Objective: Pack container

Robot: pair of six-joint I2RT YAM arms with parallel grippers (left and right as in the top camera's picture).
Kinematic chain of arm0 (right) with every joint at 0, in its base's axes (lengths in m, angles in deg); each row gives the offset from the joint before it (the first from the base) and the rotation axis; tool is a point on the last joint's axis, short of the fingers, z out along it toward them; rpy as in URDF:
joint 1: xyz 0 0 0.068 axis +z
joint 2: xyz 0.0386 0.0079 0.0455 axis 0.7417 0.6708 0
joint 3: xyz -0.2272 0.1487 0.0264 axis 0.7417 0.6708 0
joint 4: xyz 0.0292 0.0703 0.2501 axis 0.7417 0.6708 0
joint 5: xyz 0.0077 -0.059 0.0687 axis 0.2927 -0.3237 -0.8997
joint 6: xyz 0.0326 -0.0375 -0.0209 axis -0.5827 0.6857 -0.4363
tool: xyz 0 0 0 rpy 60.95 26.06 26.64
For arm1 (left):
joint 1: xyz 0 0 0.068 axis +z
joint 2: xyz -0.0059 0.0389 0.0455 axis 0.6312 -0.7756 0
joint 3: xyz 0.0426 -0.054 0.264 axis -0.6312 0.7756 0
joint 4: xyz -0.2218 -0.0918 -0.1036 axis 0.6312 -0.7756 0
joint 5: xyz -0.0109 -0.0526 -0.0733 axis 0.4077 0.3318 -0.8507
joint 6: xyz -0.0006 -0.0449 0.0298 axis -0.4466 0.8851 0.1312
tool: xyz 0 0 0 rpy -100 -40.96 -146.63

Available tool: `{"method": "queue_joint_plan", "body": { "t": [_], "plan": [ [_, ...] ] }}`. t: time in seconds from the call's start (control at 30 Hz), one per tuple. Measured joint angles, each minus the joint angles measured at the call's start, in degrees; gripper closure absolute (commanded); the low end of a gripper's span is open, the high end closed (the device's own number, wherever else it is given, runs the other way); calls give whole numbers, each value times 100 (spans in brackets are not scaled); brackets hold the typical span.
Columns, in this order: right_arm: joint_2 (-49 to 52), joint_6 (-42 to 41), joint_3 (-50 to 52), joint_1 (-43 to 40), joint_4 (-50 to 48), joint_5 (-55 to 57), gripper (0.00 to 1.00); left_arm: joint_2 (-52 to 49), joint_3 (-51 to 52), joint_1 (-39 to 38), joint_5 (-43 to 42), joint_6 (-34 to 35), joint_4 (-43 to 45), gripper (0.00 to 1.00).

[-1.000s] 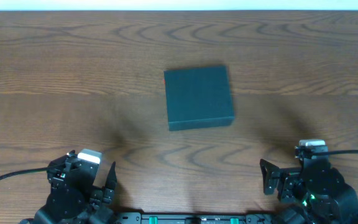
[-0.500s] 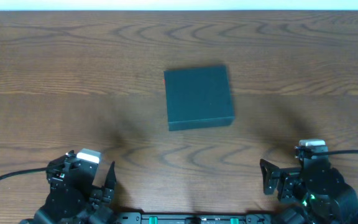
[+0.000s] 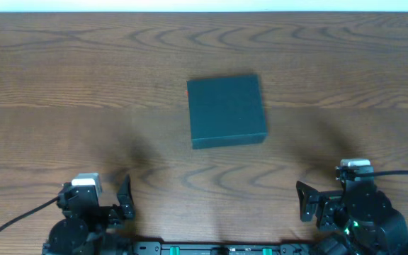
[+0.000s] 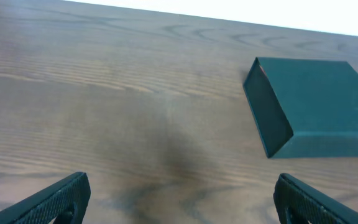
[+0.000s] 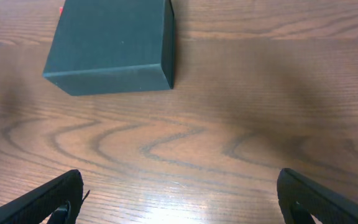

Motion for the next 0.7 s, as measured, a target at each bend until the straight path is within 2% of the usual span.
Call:
{"method": "queue_joint_plan", "body": {
  "t": [0.23, 0.57, 0.7],
  "plan": [
    [0, 2, -2, 0, 0, 2, 1, 326, 927, 98, -155, 0, 645, 4],
    [0, 0, 0, 0, 0, 2, 1, 330, 1742, 114, -232, 0, 621, 5],
    [0, 0, 0, 0, 0, 2, 1, 332, 1757, 114, -232, 0, 240, 4]
  ]
}}
